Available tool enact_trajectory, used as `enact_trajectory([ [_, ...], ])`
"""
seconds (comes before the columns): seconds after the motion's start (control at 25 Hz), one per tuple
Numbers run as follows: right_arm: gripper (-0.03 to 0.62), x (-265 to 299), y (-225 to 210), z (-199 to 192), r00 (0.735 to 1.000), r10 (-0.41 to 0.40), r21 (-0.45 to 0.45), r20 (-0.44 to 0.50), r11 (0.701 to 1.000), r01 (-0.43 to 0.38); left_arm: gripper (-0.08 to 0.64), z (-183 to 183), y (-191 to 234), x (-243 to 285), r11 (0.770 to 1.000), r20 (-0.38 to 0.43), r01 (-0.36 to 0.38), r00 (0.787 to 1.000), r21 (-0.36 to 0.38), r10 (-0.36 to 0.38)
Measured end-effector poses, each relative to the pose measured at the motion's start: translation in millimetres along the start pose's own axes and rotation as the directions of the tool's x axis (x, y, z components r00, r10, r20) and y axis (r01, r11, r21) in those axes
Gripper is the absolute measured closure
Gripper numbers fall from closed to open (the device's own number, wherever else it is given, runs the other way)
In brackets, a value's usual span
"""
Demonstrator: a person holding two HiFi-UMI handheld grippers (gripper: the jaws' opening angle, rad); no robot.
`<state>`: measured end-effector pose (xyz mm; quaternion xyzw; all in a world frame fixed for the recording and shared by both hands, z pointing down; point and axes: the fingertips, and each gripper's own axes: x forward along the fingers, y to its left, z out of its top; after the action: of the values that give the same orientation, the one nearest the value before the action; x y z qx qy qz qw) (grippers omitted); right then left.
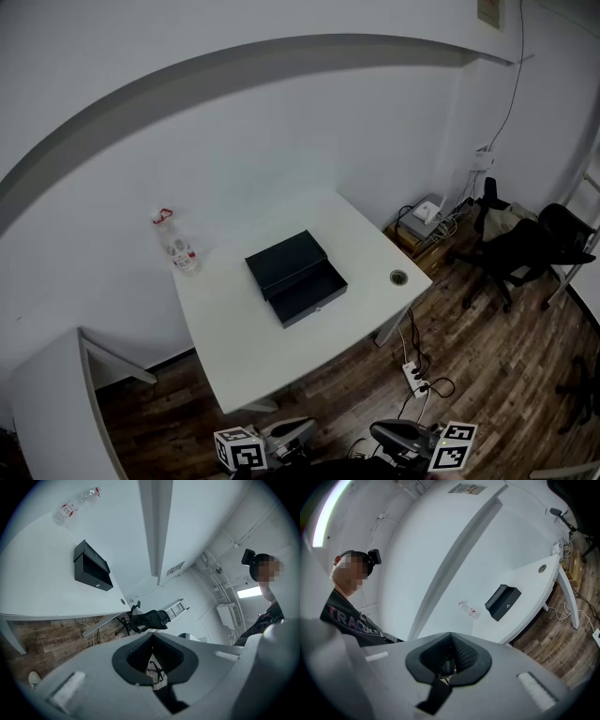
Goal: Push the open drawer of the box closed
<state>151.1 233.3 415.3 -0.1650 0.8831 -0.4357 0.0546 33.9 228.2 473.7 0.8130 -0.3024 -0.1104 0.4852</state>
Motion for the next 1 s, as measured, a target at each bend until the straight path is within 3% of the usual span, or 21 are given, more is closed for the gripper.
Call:
enact_trajectory([
  [0.4, 0.588, -17, -15, 24, 0.999, -0.004, -0.021, 0.051, 1.0, 0.005, 0.557, -8, -2, 16, 1.0, -0.01, -0.025, 1.0, 0.005, 0.025],
  [1.0, 0.588, -62, -36, 41, 0.998, 0.063, -0.007, 0.029, 0.998, -0.063, 0.557, -37, -14, 61, 0.996, 0.008, -0.093, 0.996, 0.015, 0.093],
])
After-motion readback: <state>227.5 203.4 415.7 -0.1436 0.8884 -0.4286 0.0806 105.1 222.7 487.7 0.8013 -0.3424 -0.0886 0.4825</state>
